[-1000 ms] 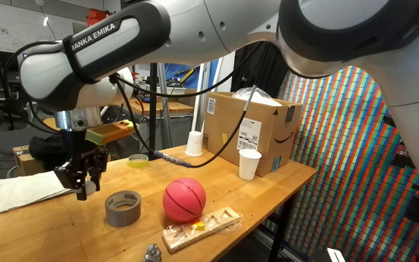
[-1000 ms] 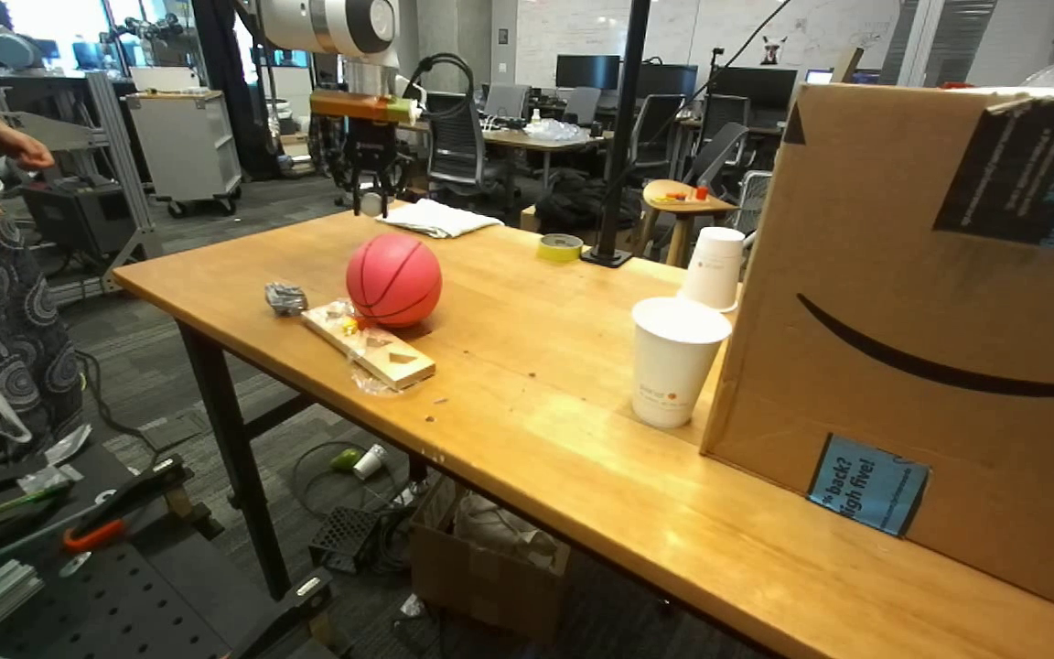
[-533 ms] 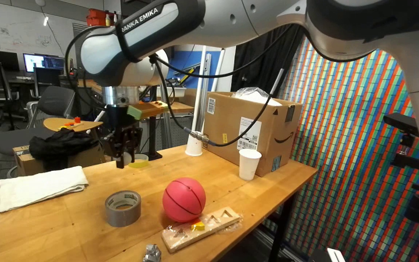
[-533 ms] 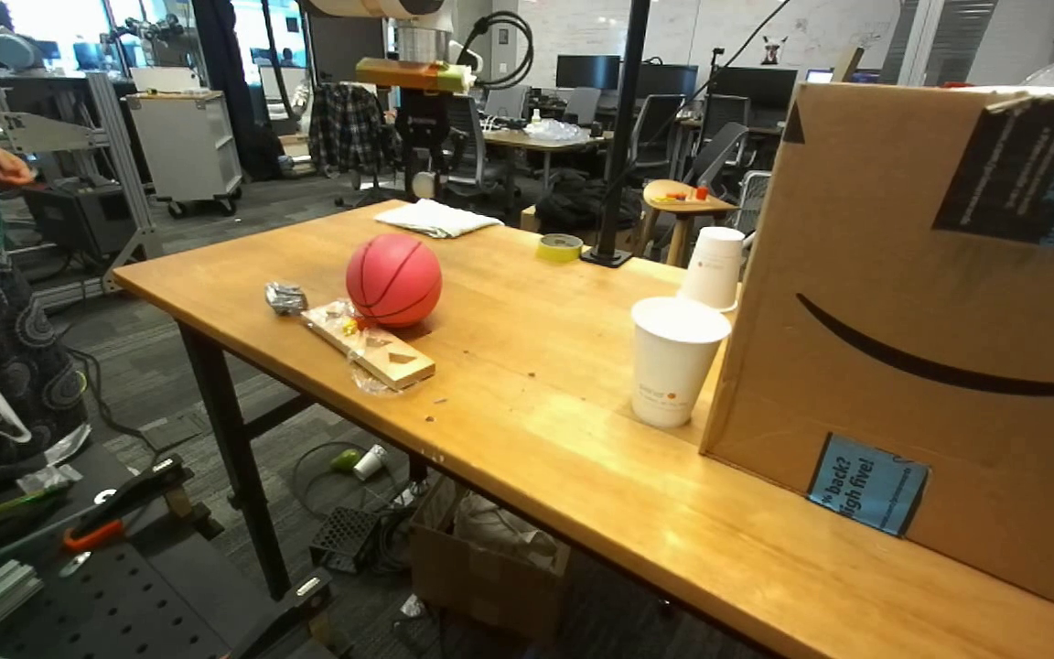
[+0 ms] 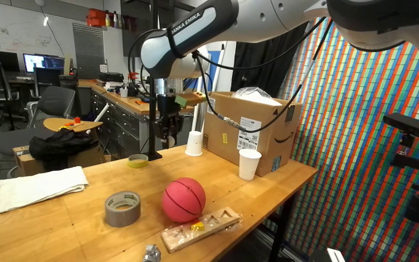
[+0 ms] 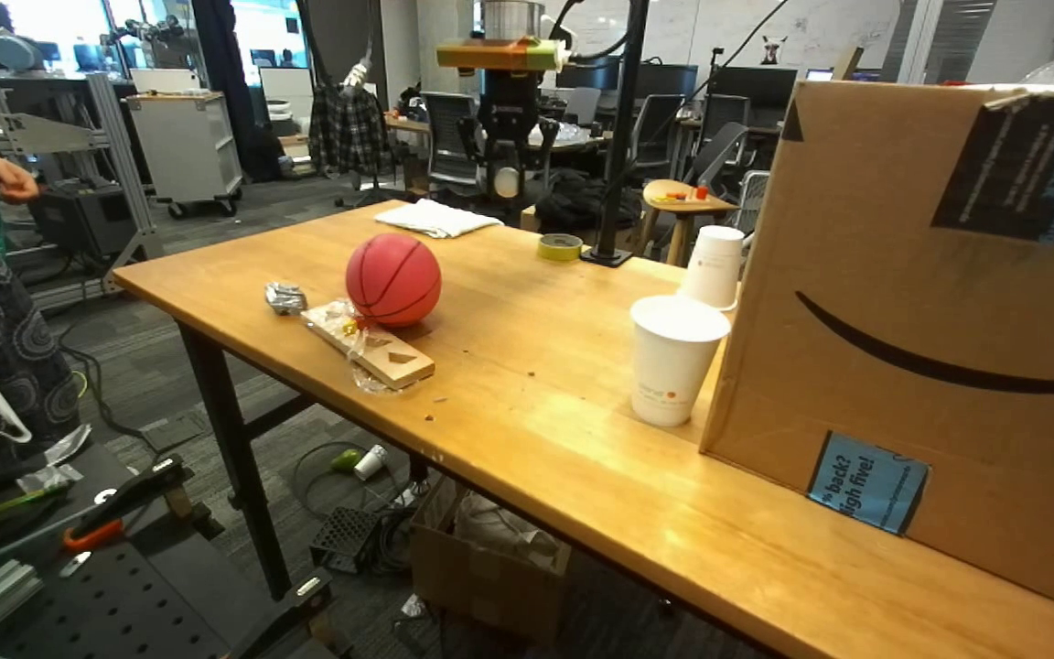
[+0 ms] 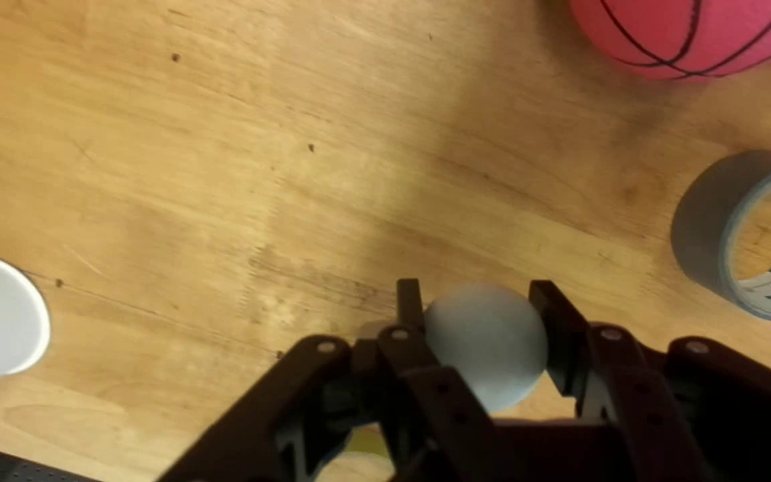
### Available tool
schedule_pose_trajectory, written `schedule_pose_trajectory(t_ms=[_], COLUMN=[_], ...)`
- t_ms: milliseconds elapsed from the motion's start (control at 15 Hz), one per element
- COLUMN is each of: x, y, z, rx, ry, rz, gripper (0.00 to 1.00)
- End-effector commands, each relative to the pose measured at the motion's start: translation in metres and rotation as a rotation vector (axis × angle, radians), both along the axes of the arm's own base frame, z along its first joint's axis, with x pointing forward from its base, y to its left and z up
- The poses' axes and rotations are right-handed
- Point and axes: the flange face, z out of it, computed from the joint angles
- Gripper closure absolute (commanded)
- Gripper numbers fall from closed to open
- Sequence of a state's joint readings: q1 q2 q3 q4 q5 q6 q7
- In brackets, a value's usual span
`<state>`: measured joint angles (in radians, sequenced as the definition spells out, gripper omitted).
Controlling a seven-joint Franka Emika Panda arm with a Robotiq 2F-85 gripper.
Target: Put the white bowl in the cup closest to you, then put the basketball on the brown tape
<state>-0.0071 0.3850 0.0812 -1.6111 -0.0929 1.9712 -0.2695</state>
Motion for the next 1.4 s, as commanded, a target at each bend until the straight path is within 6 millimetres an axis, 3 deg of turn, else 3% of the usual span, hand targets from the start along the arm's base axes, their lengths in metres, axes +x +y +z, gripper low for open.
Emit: schedule_pose_trajectory(t_ms=[0,333,667,1000,1333], x=[-0.02,-0.027,-0.028,-0.033,-0.034], y=[-0.038,-0.096,-0.137,-0.164,-0.17], z=[0.019,0.029,0.015,-0.004,-0.003], rx=[0.002,-0.019,-0.024,-0.039,-0.047], ry=[-0.014,-0.037,-0.022,0.004,-0.001], rz=[-0.065,-0.159,-0.218,-0.262,-0.276], gripper=[0.8,0.8,0.8,0.8,0.8])
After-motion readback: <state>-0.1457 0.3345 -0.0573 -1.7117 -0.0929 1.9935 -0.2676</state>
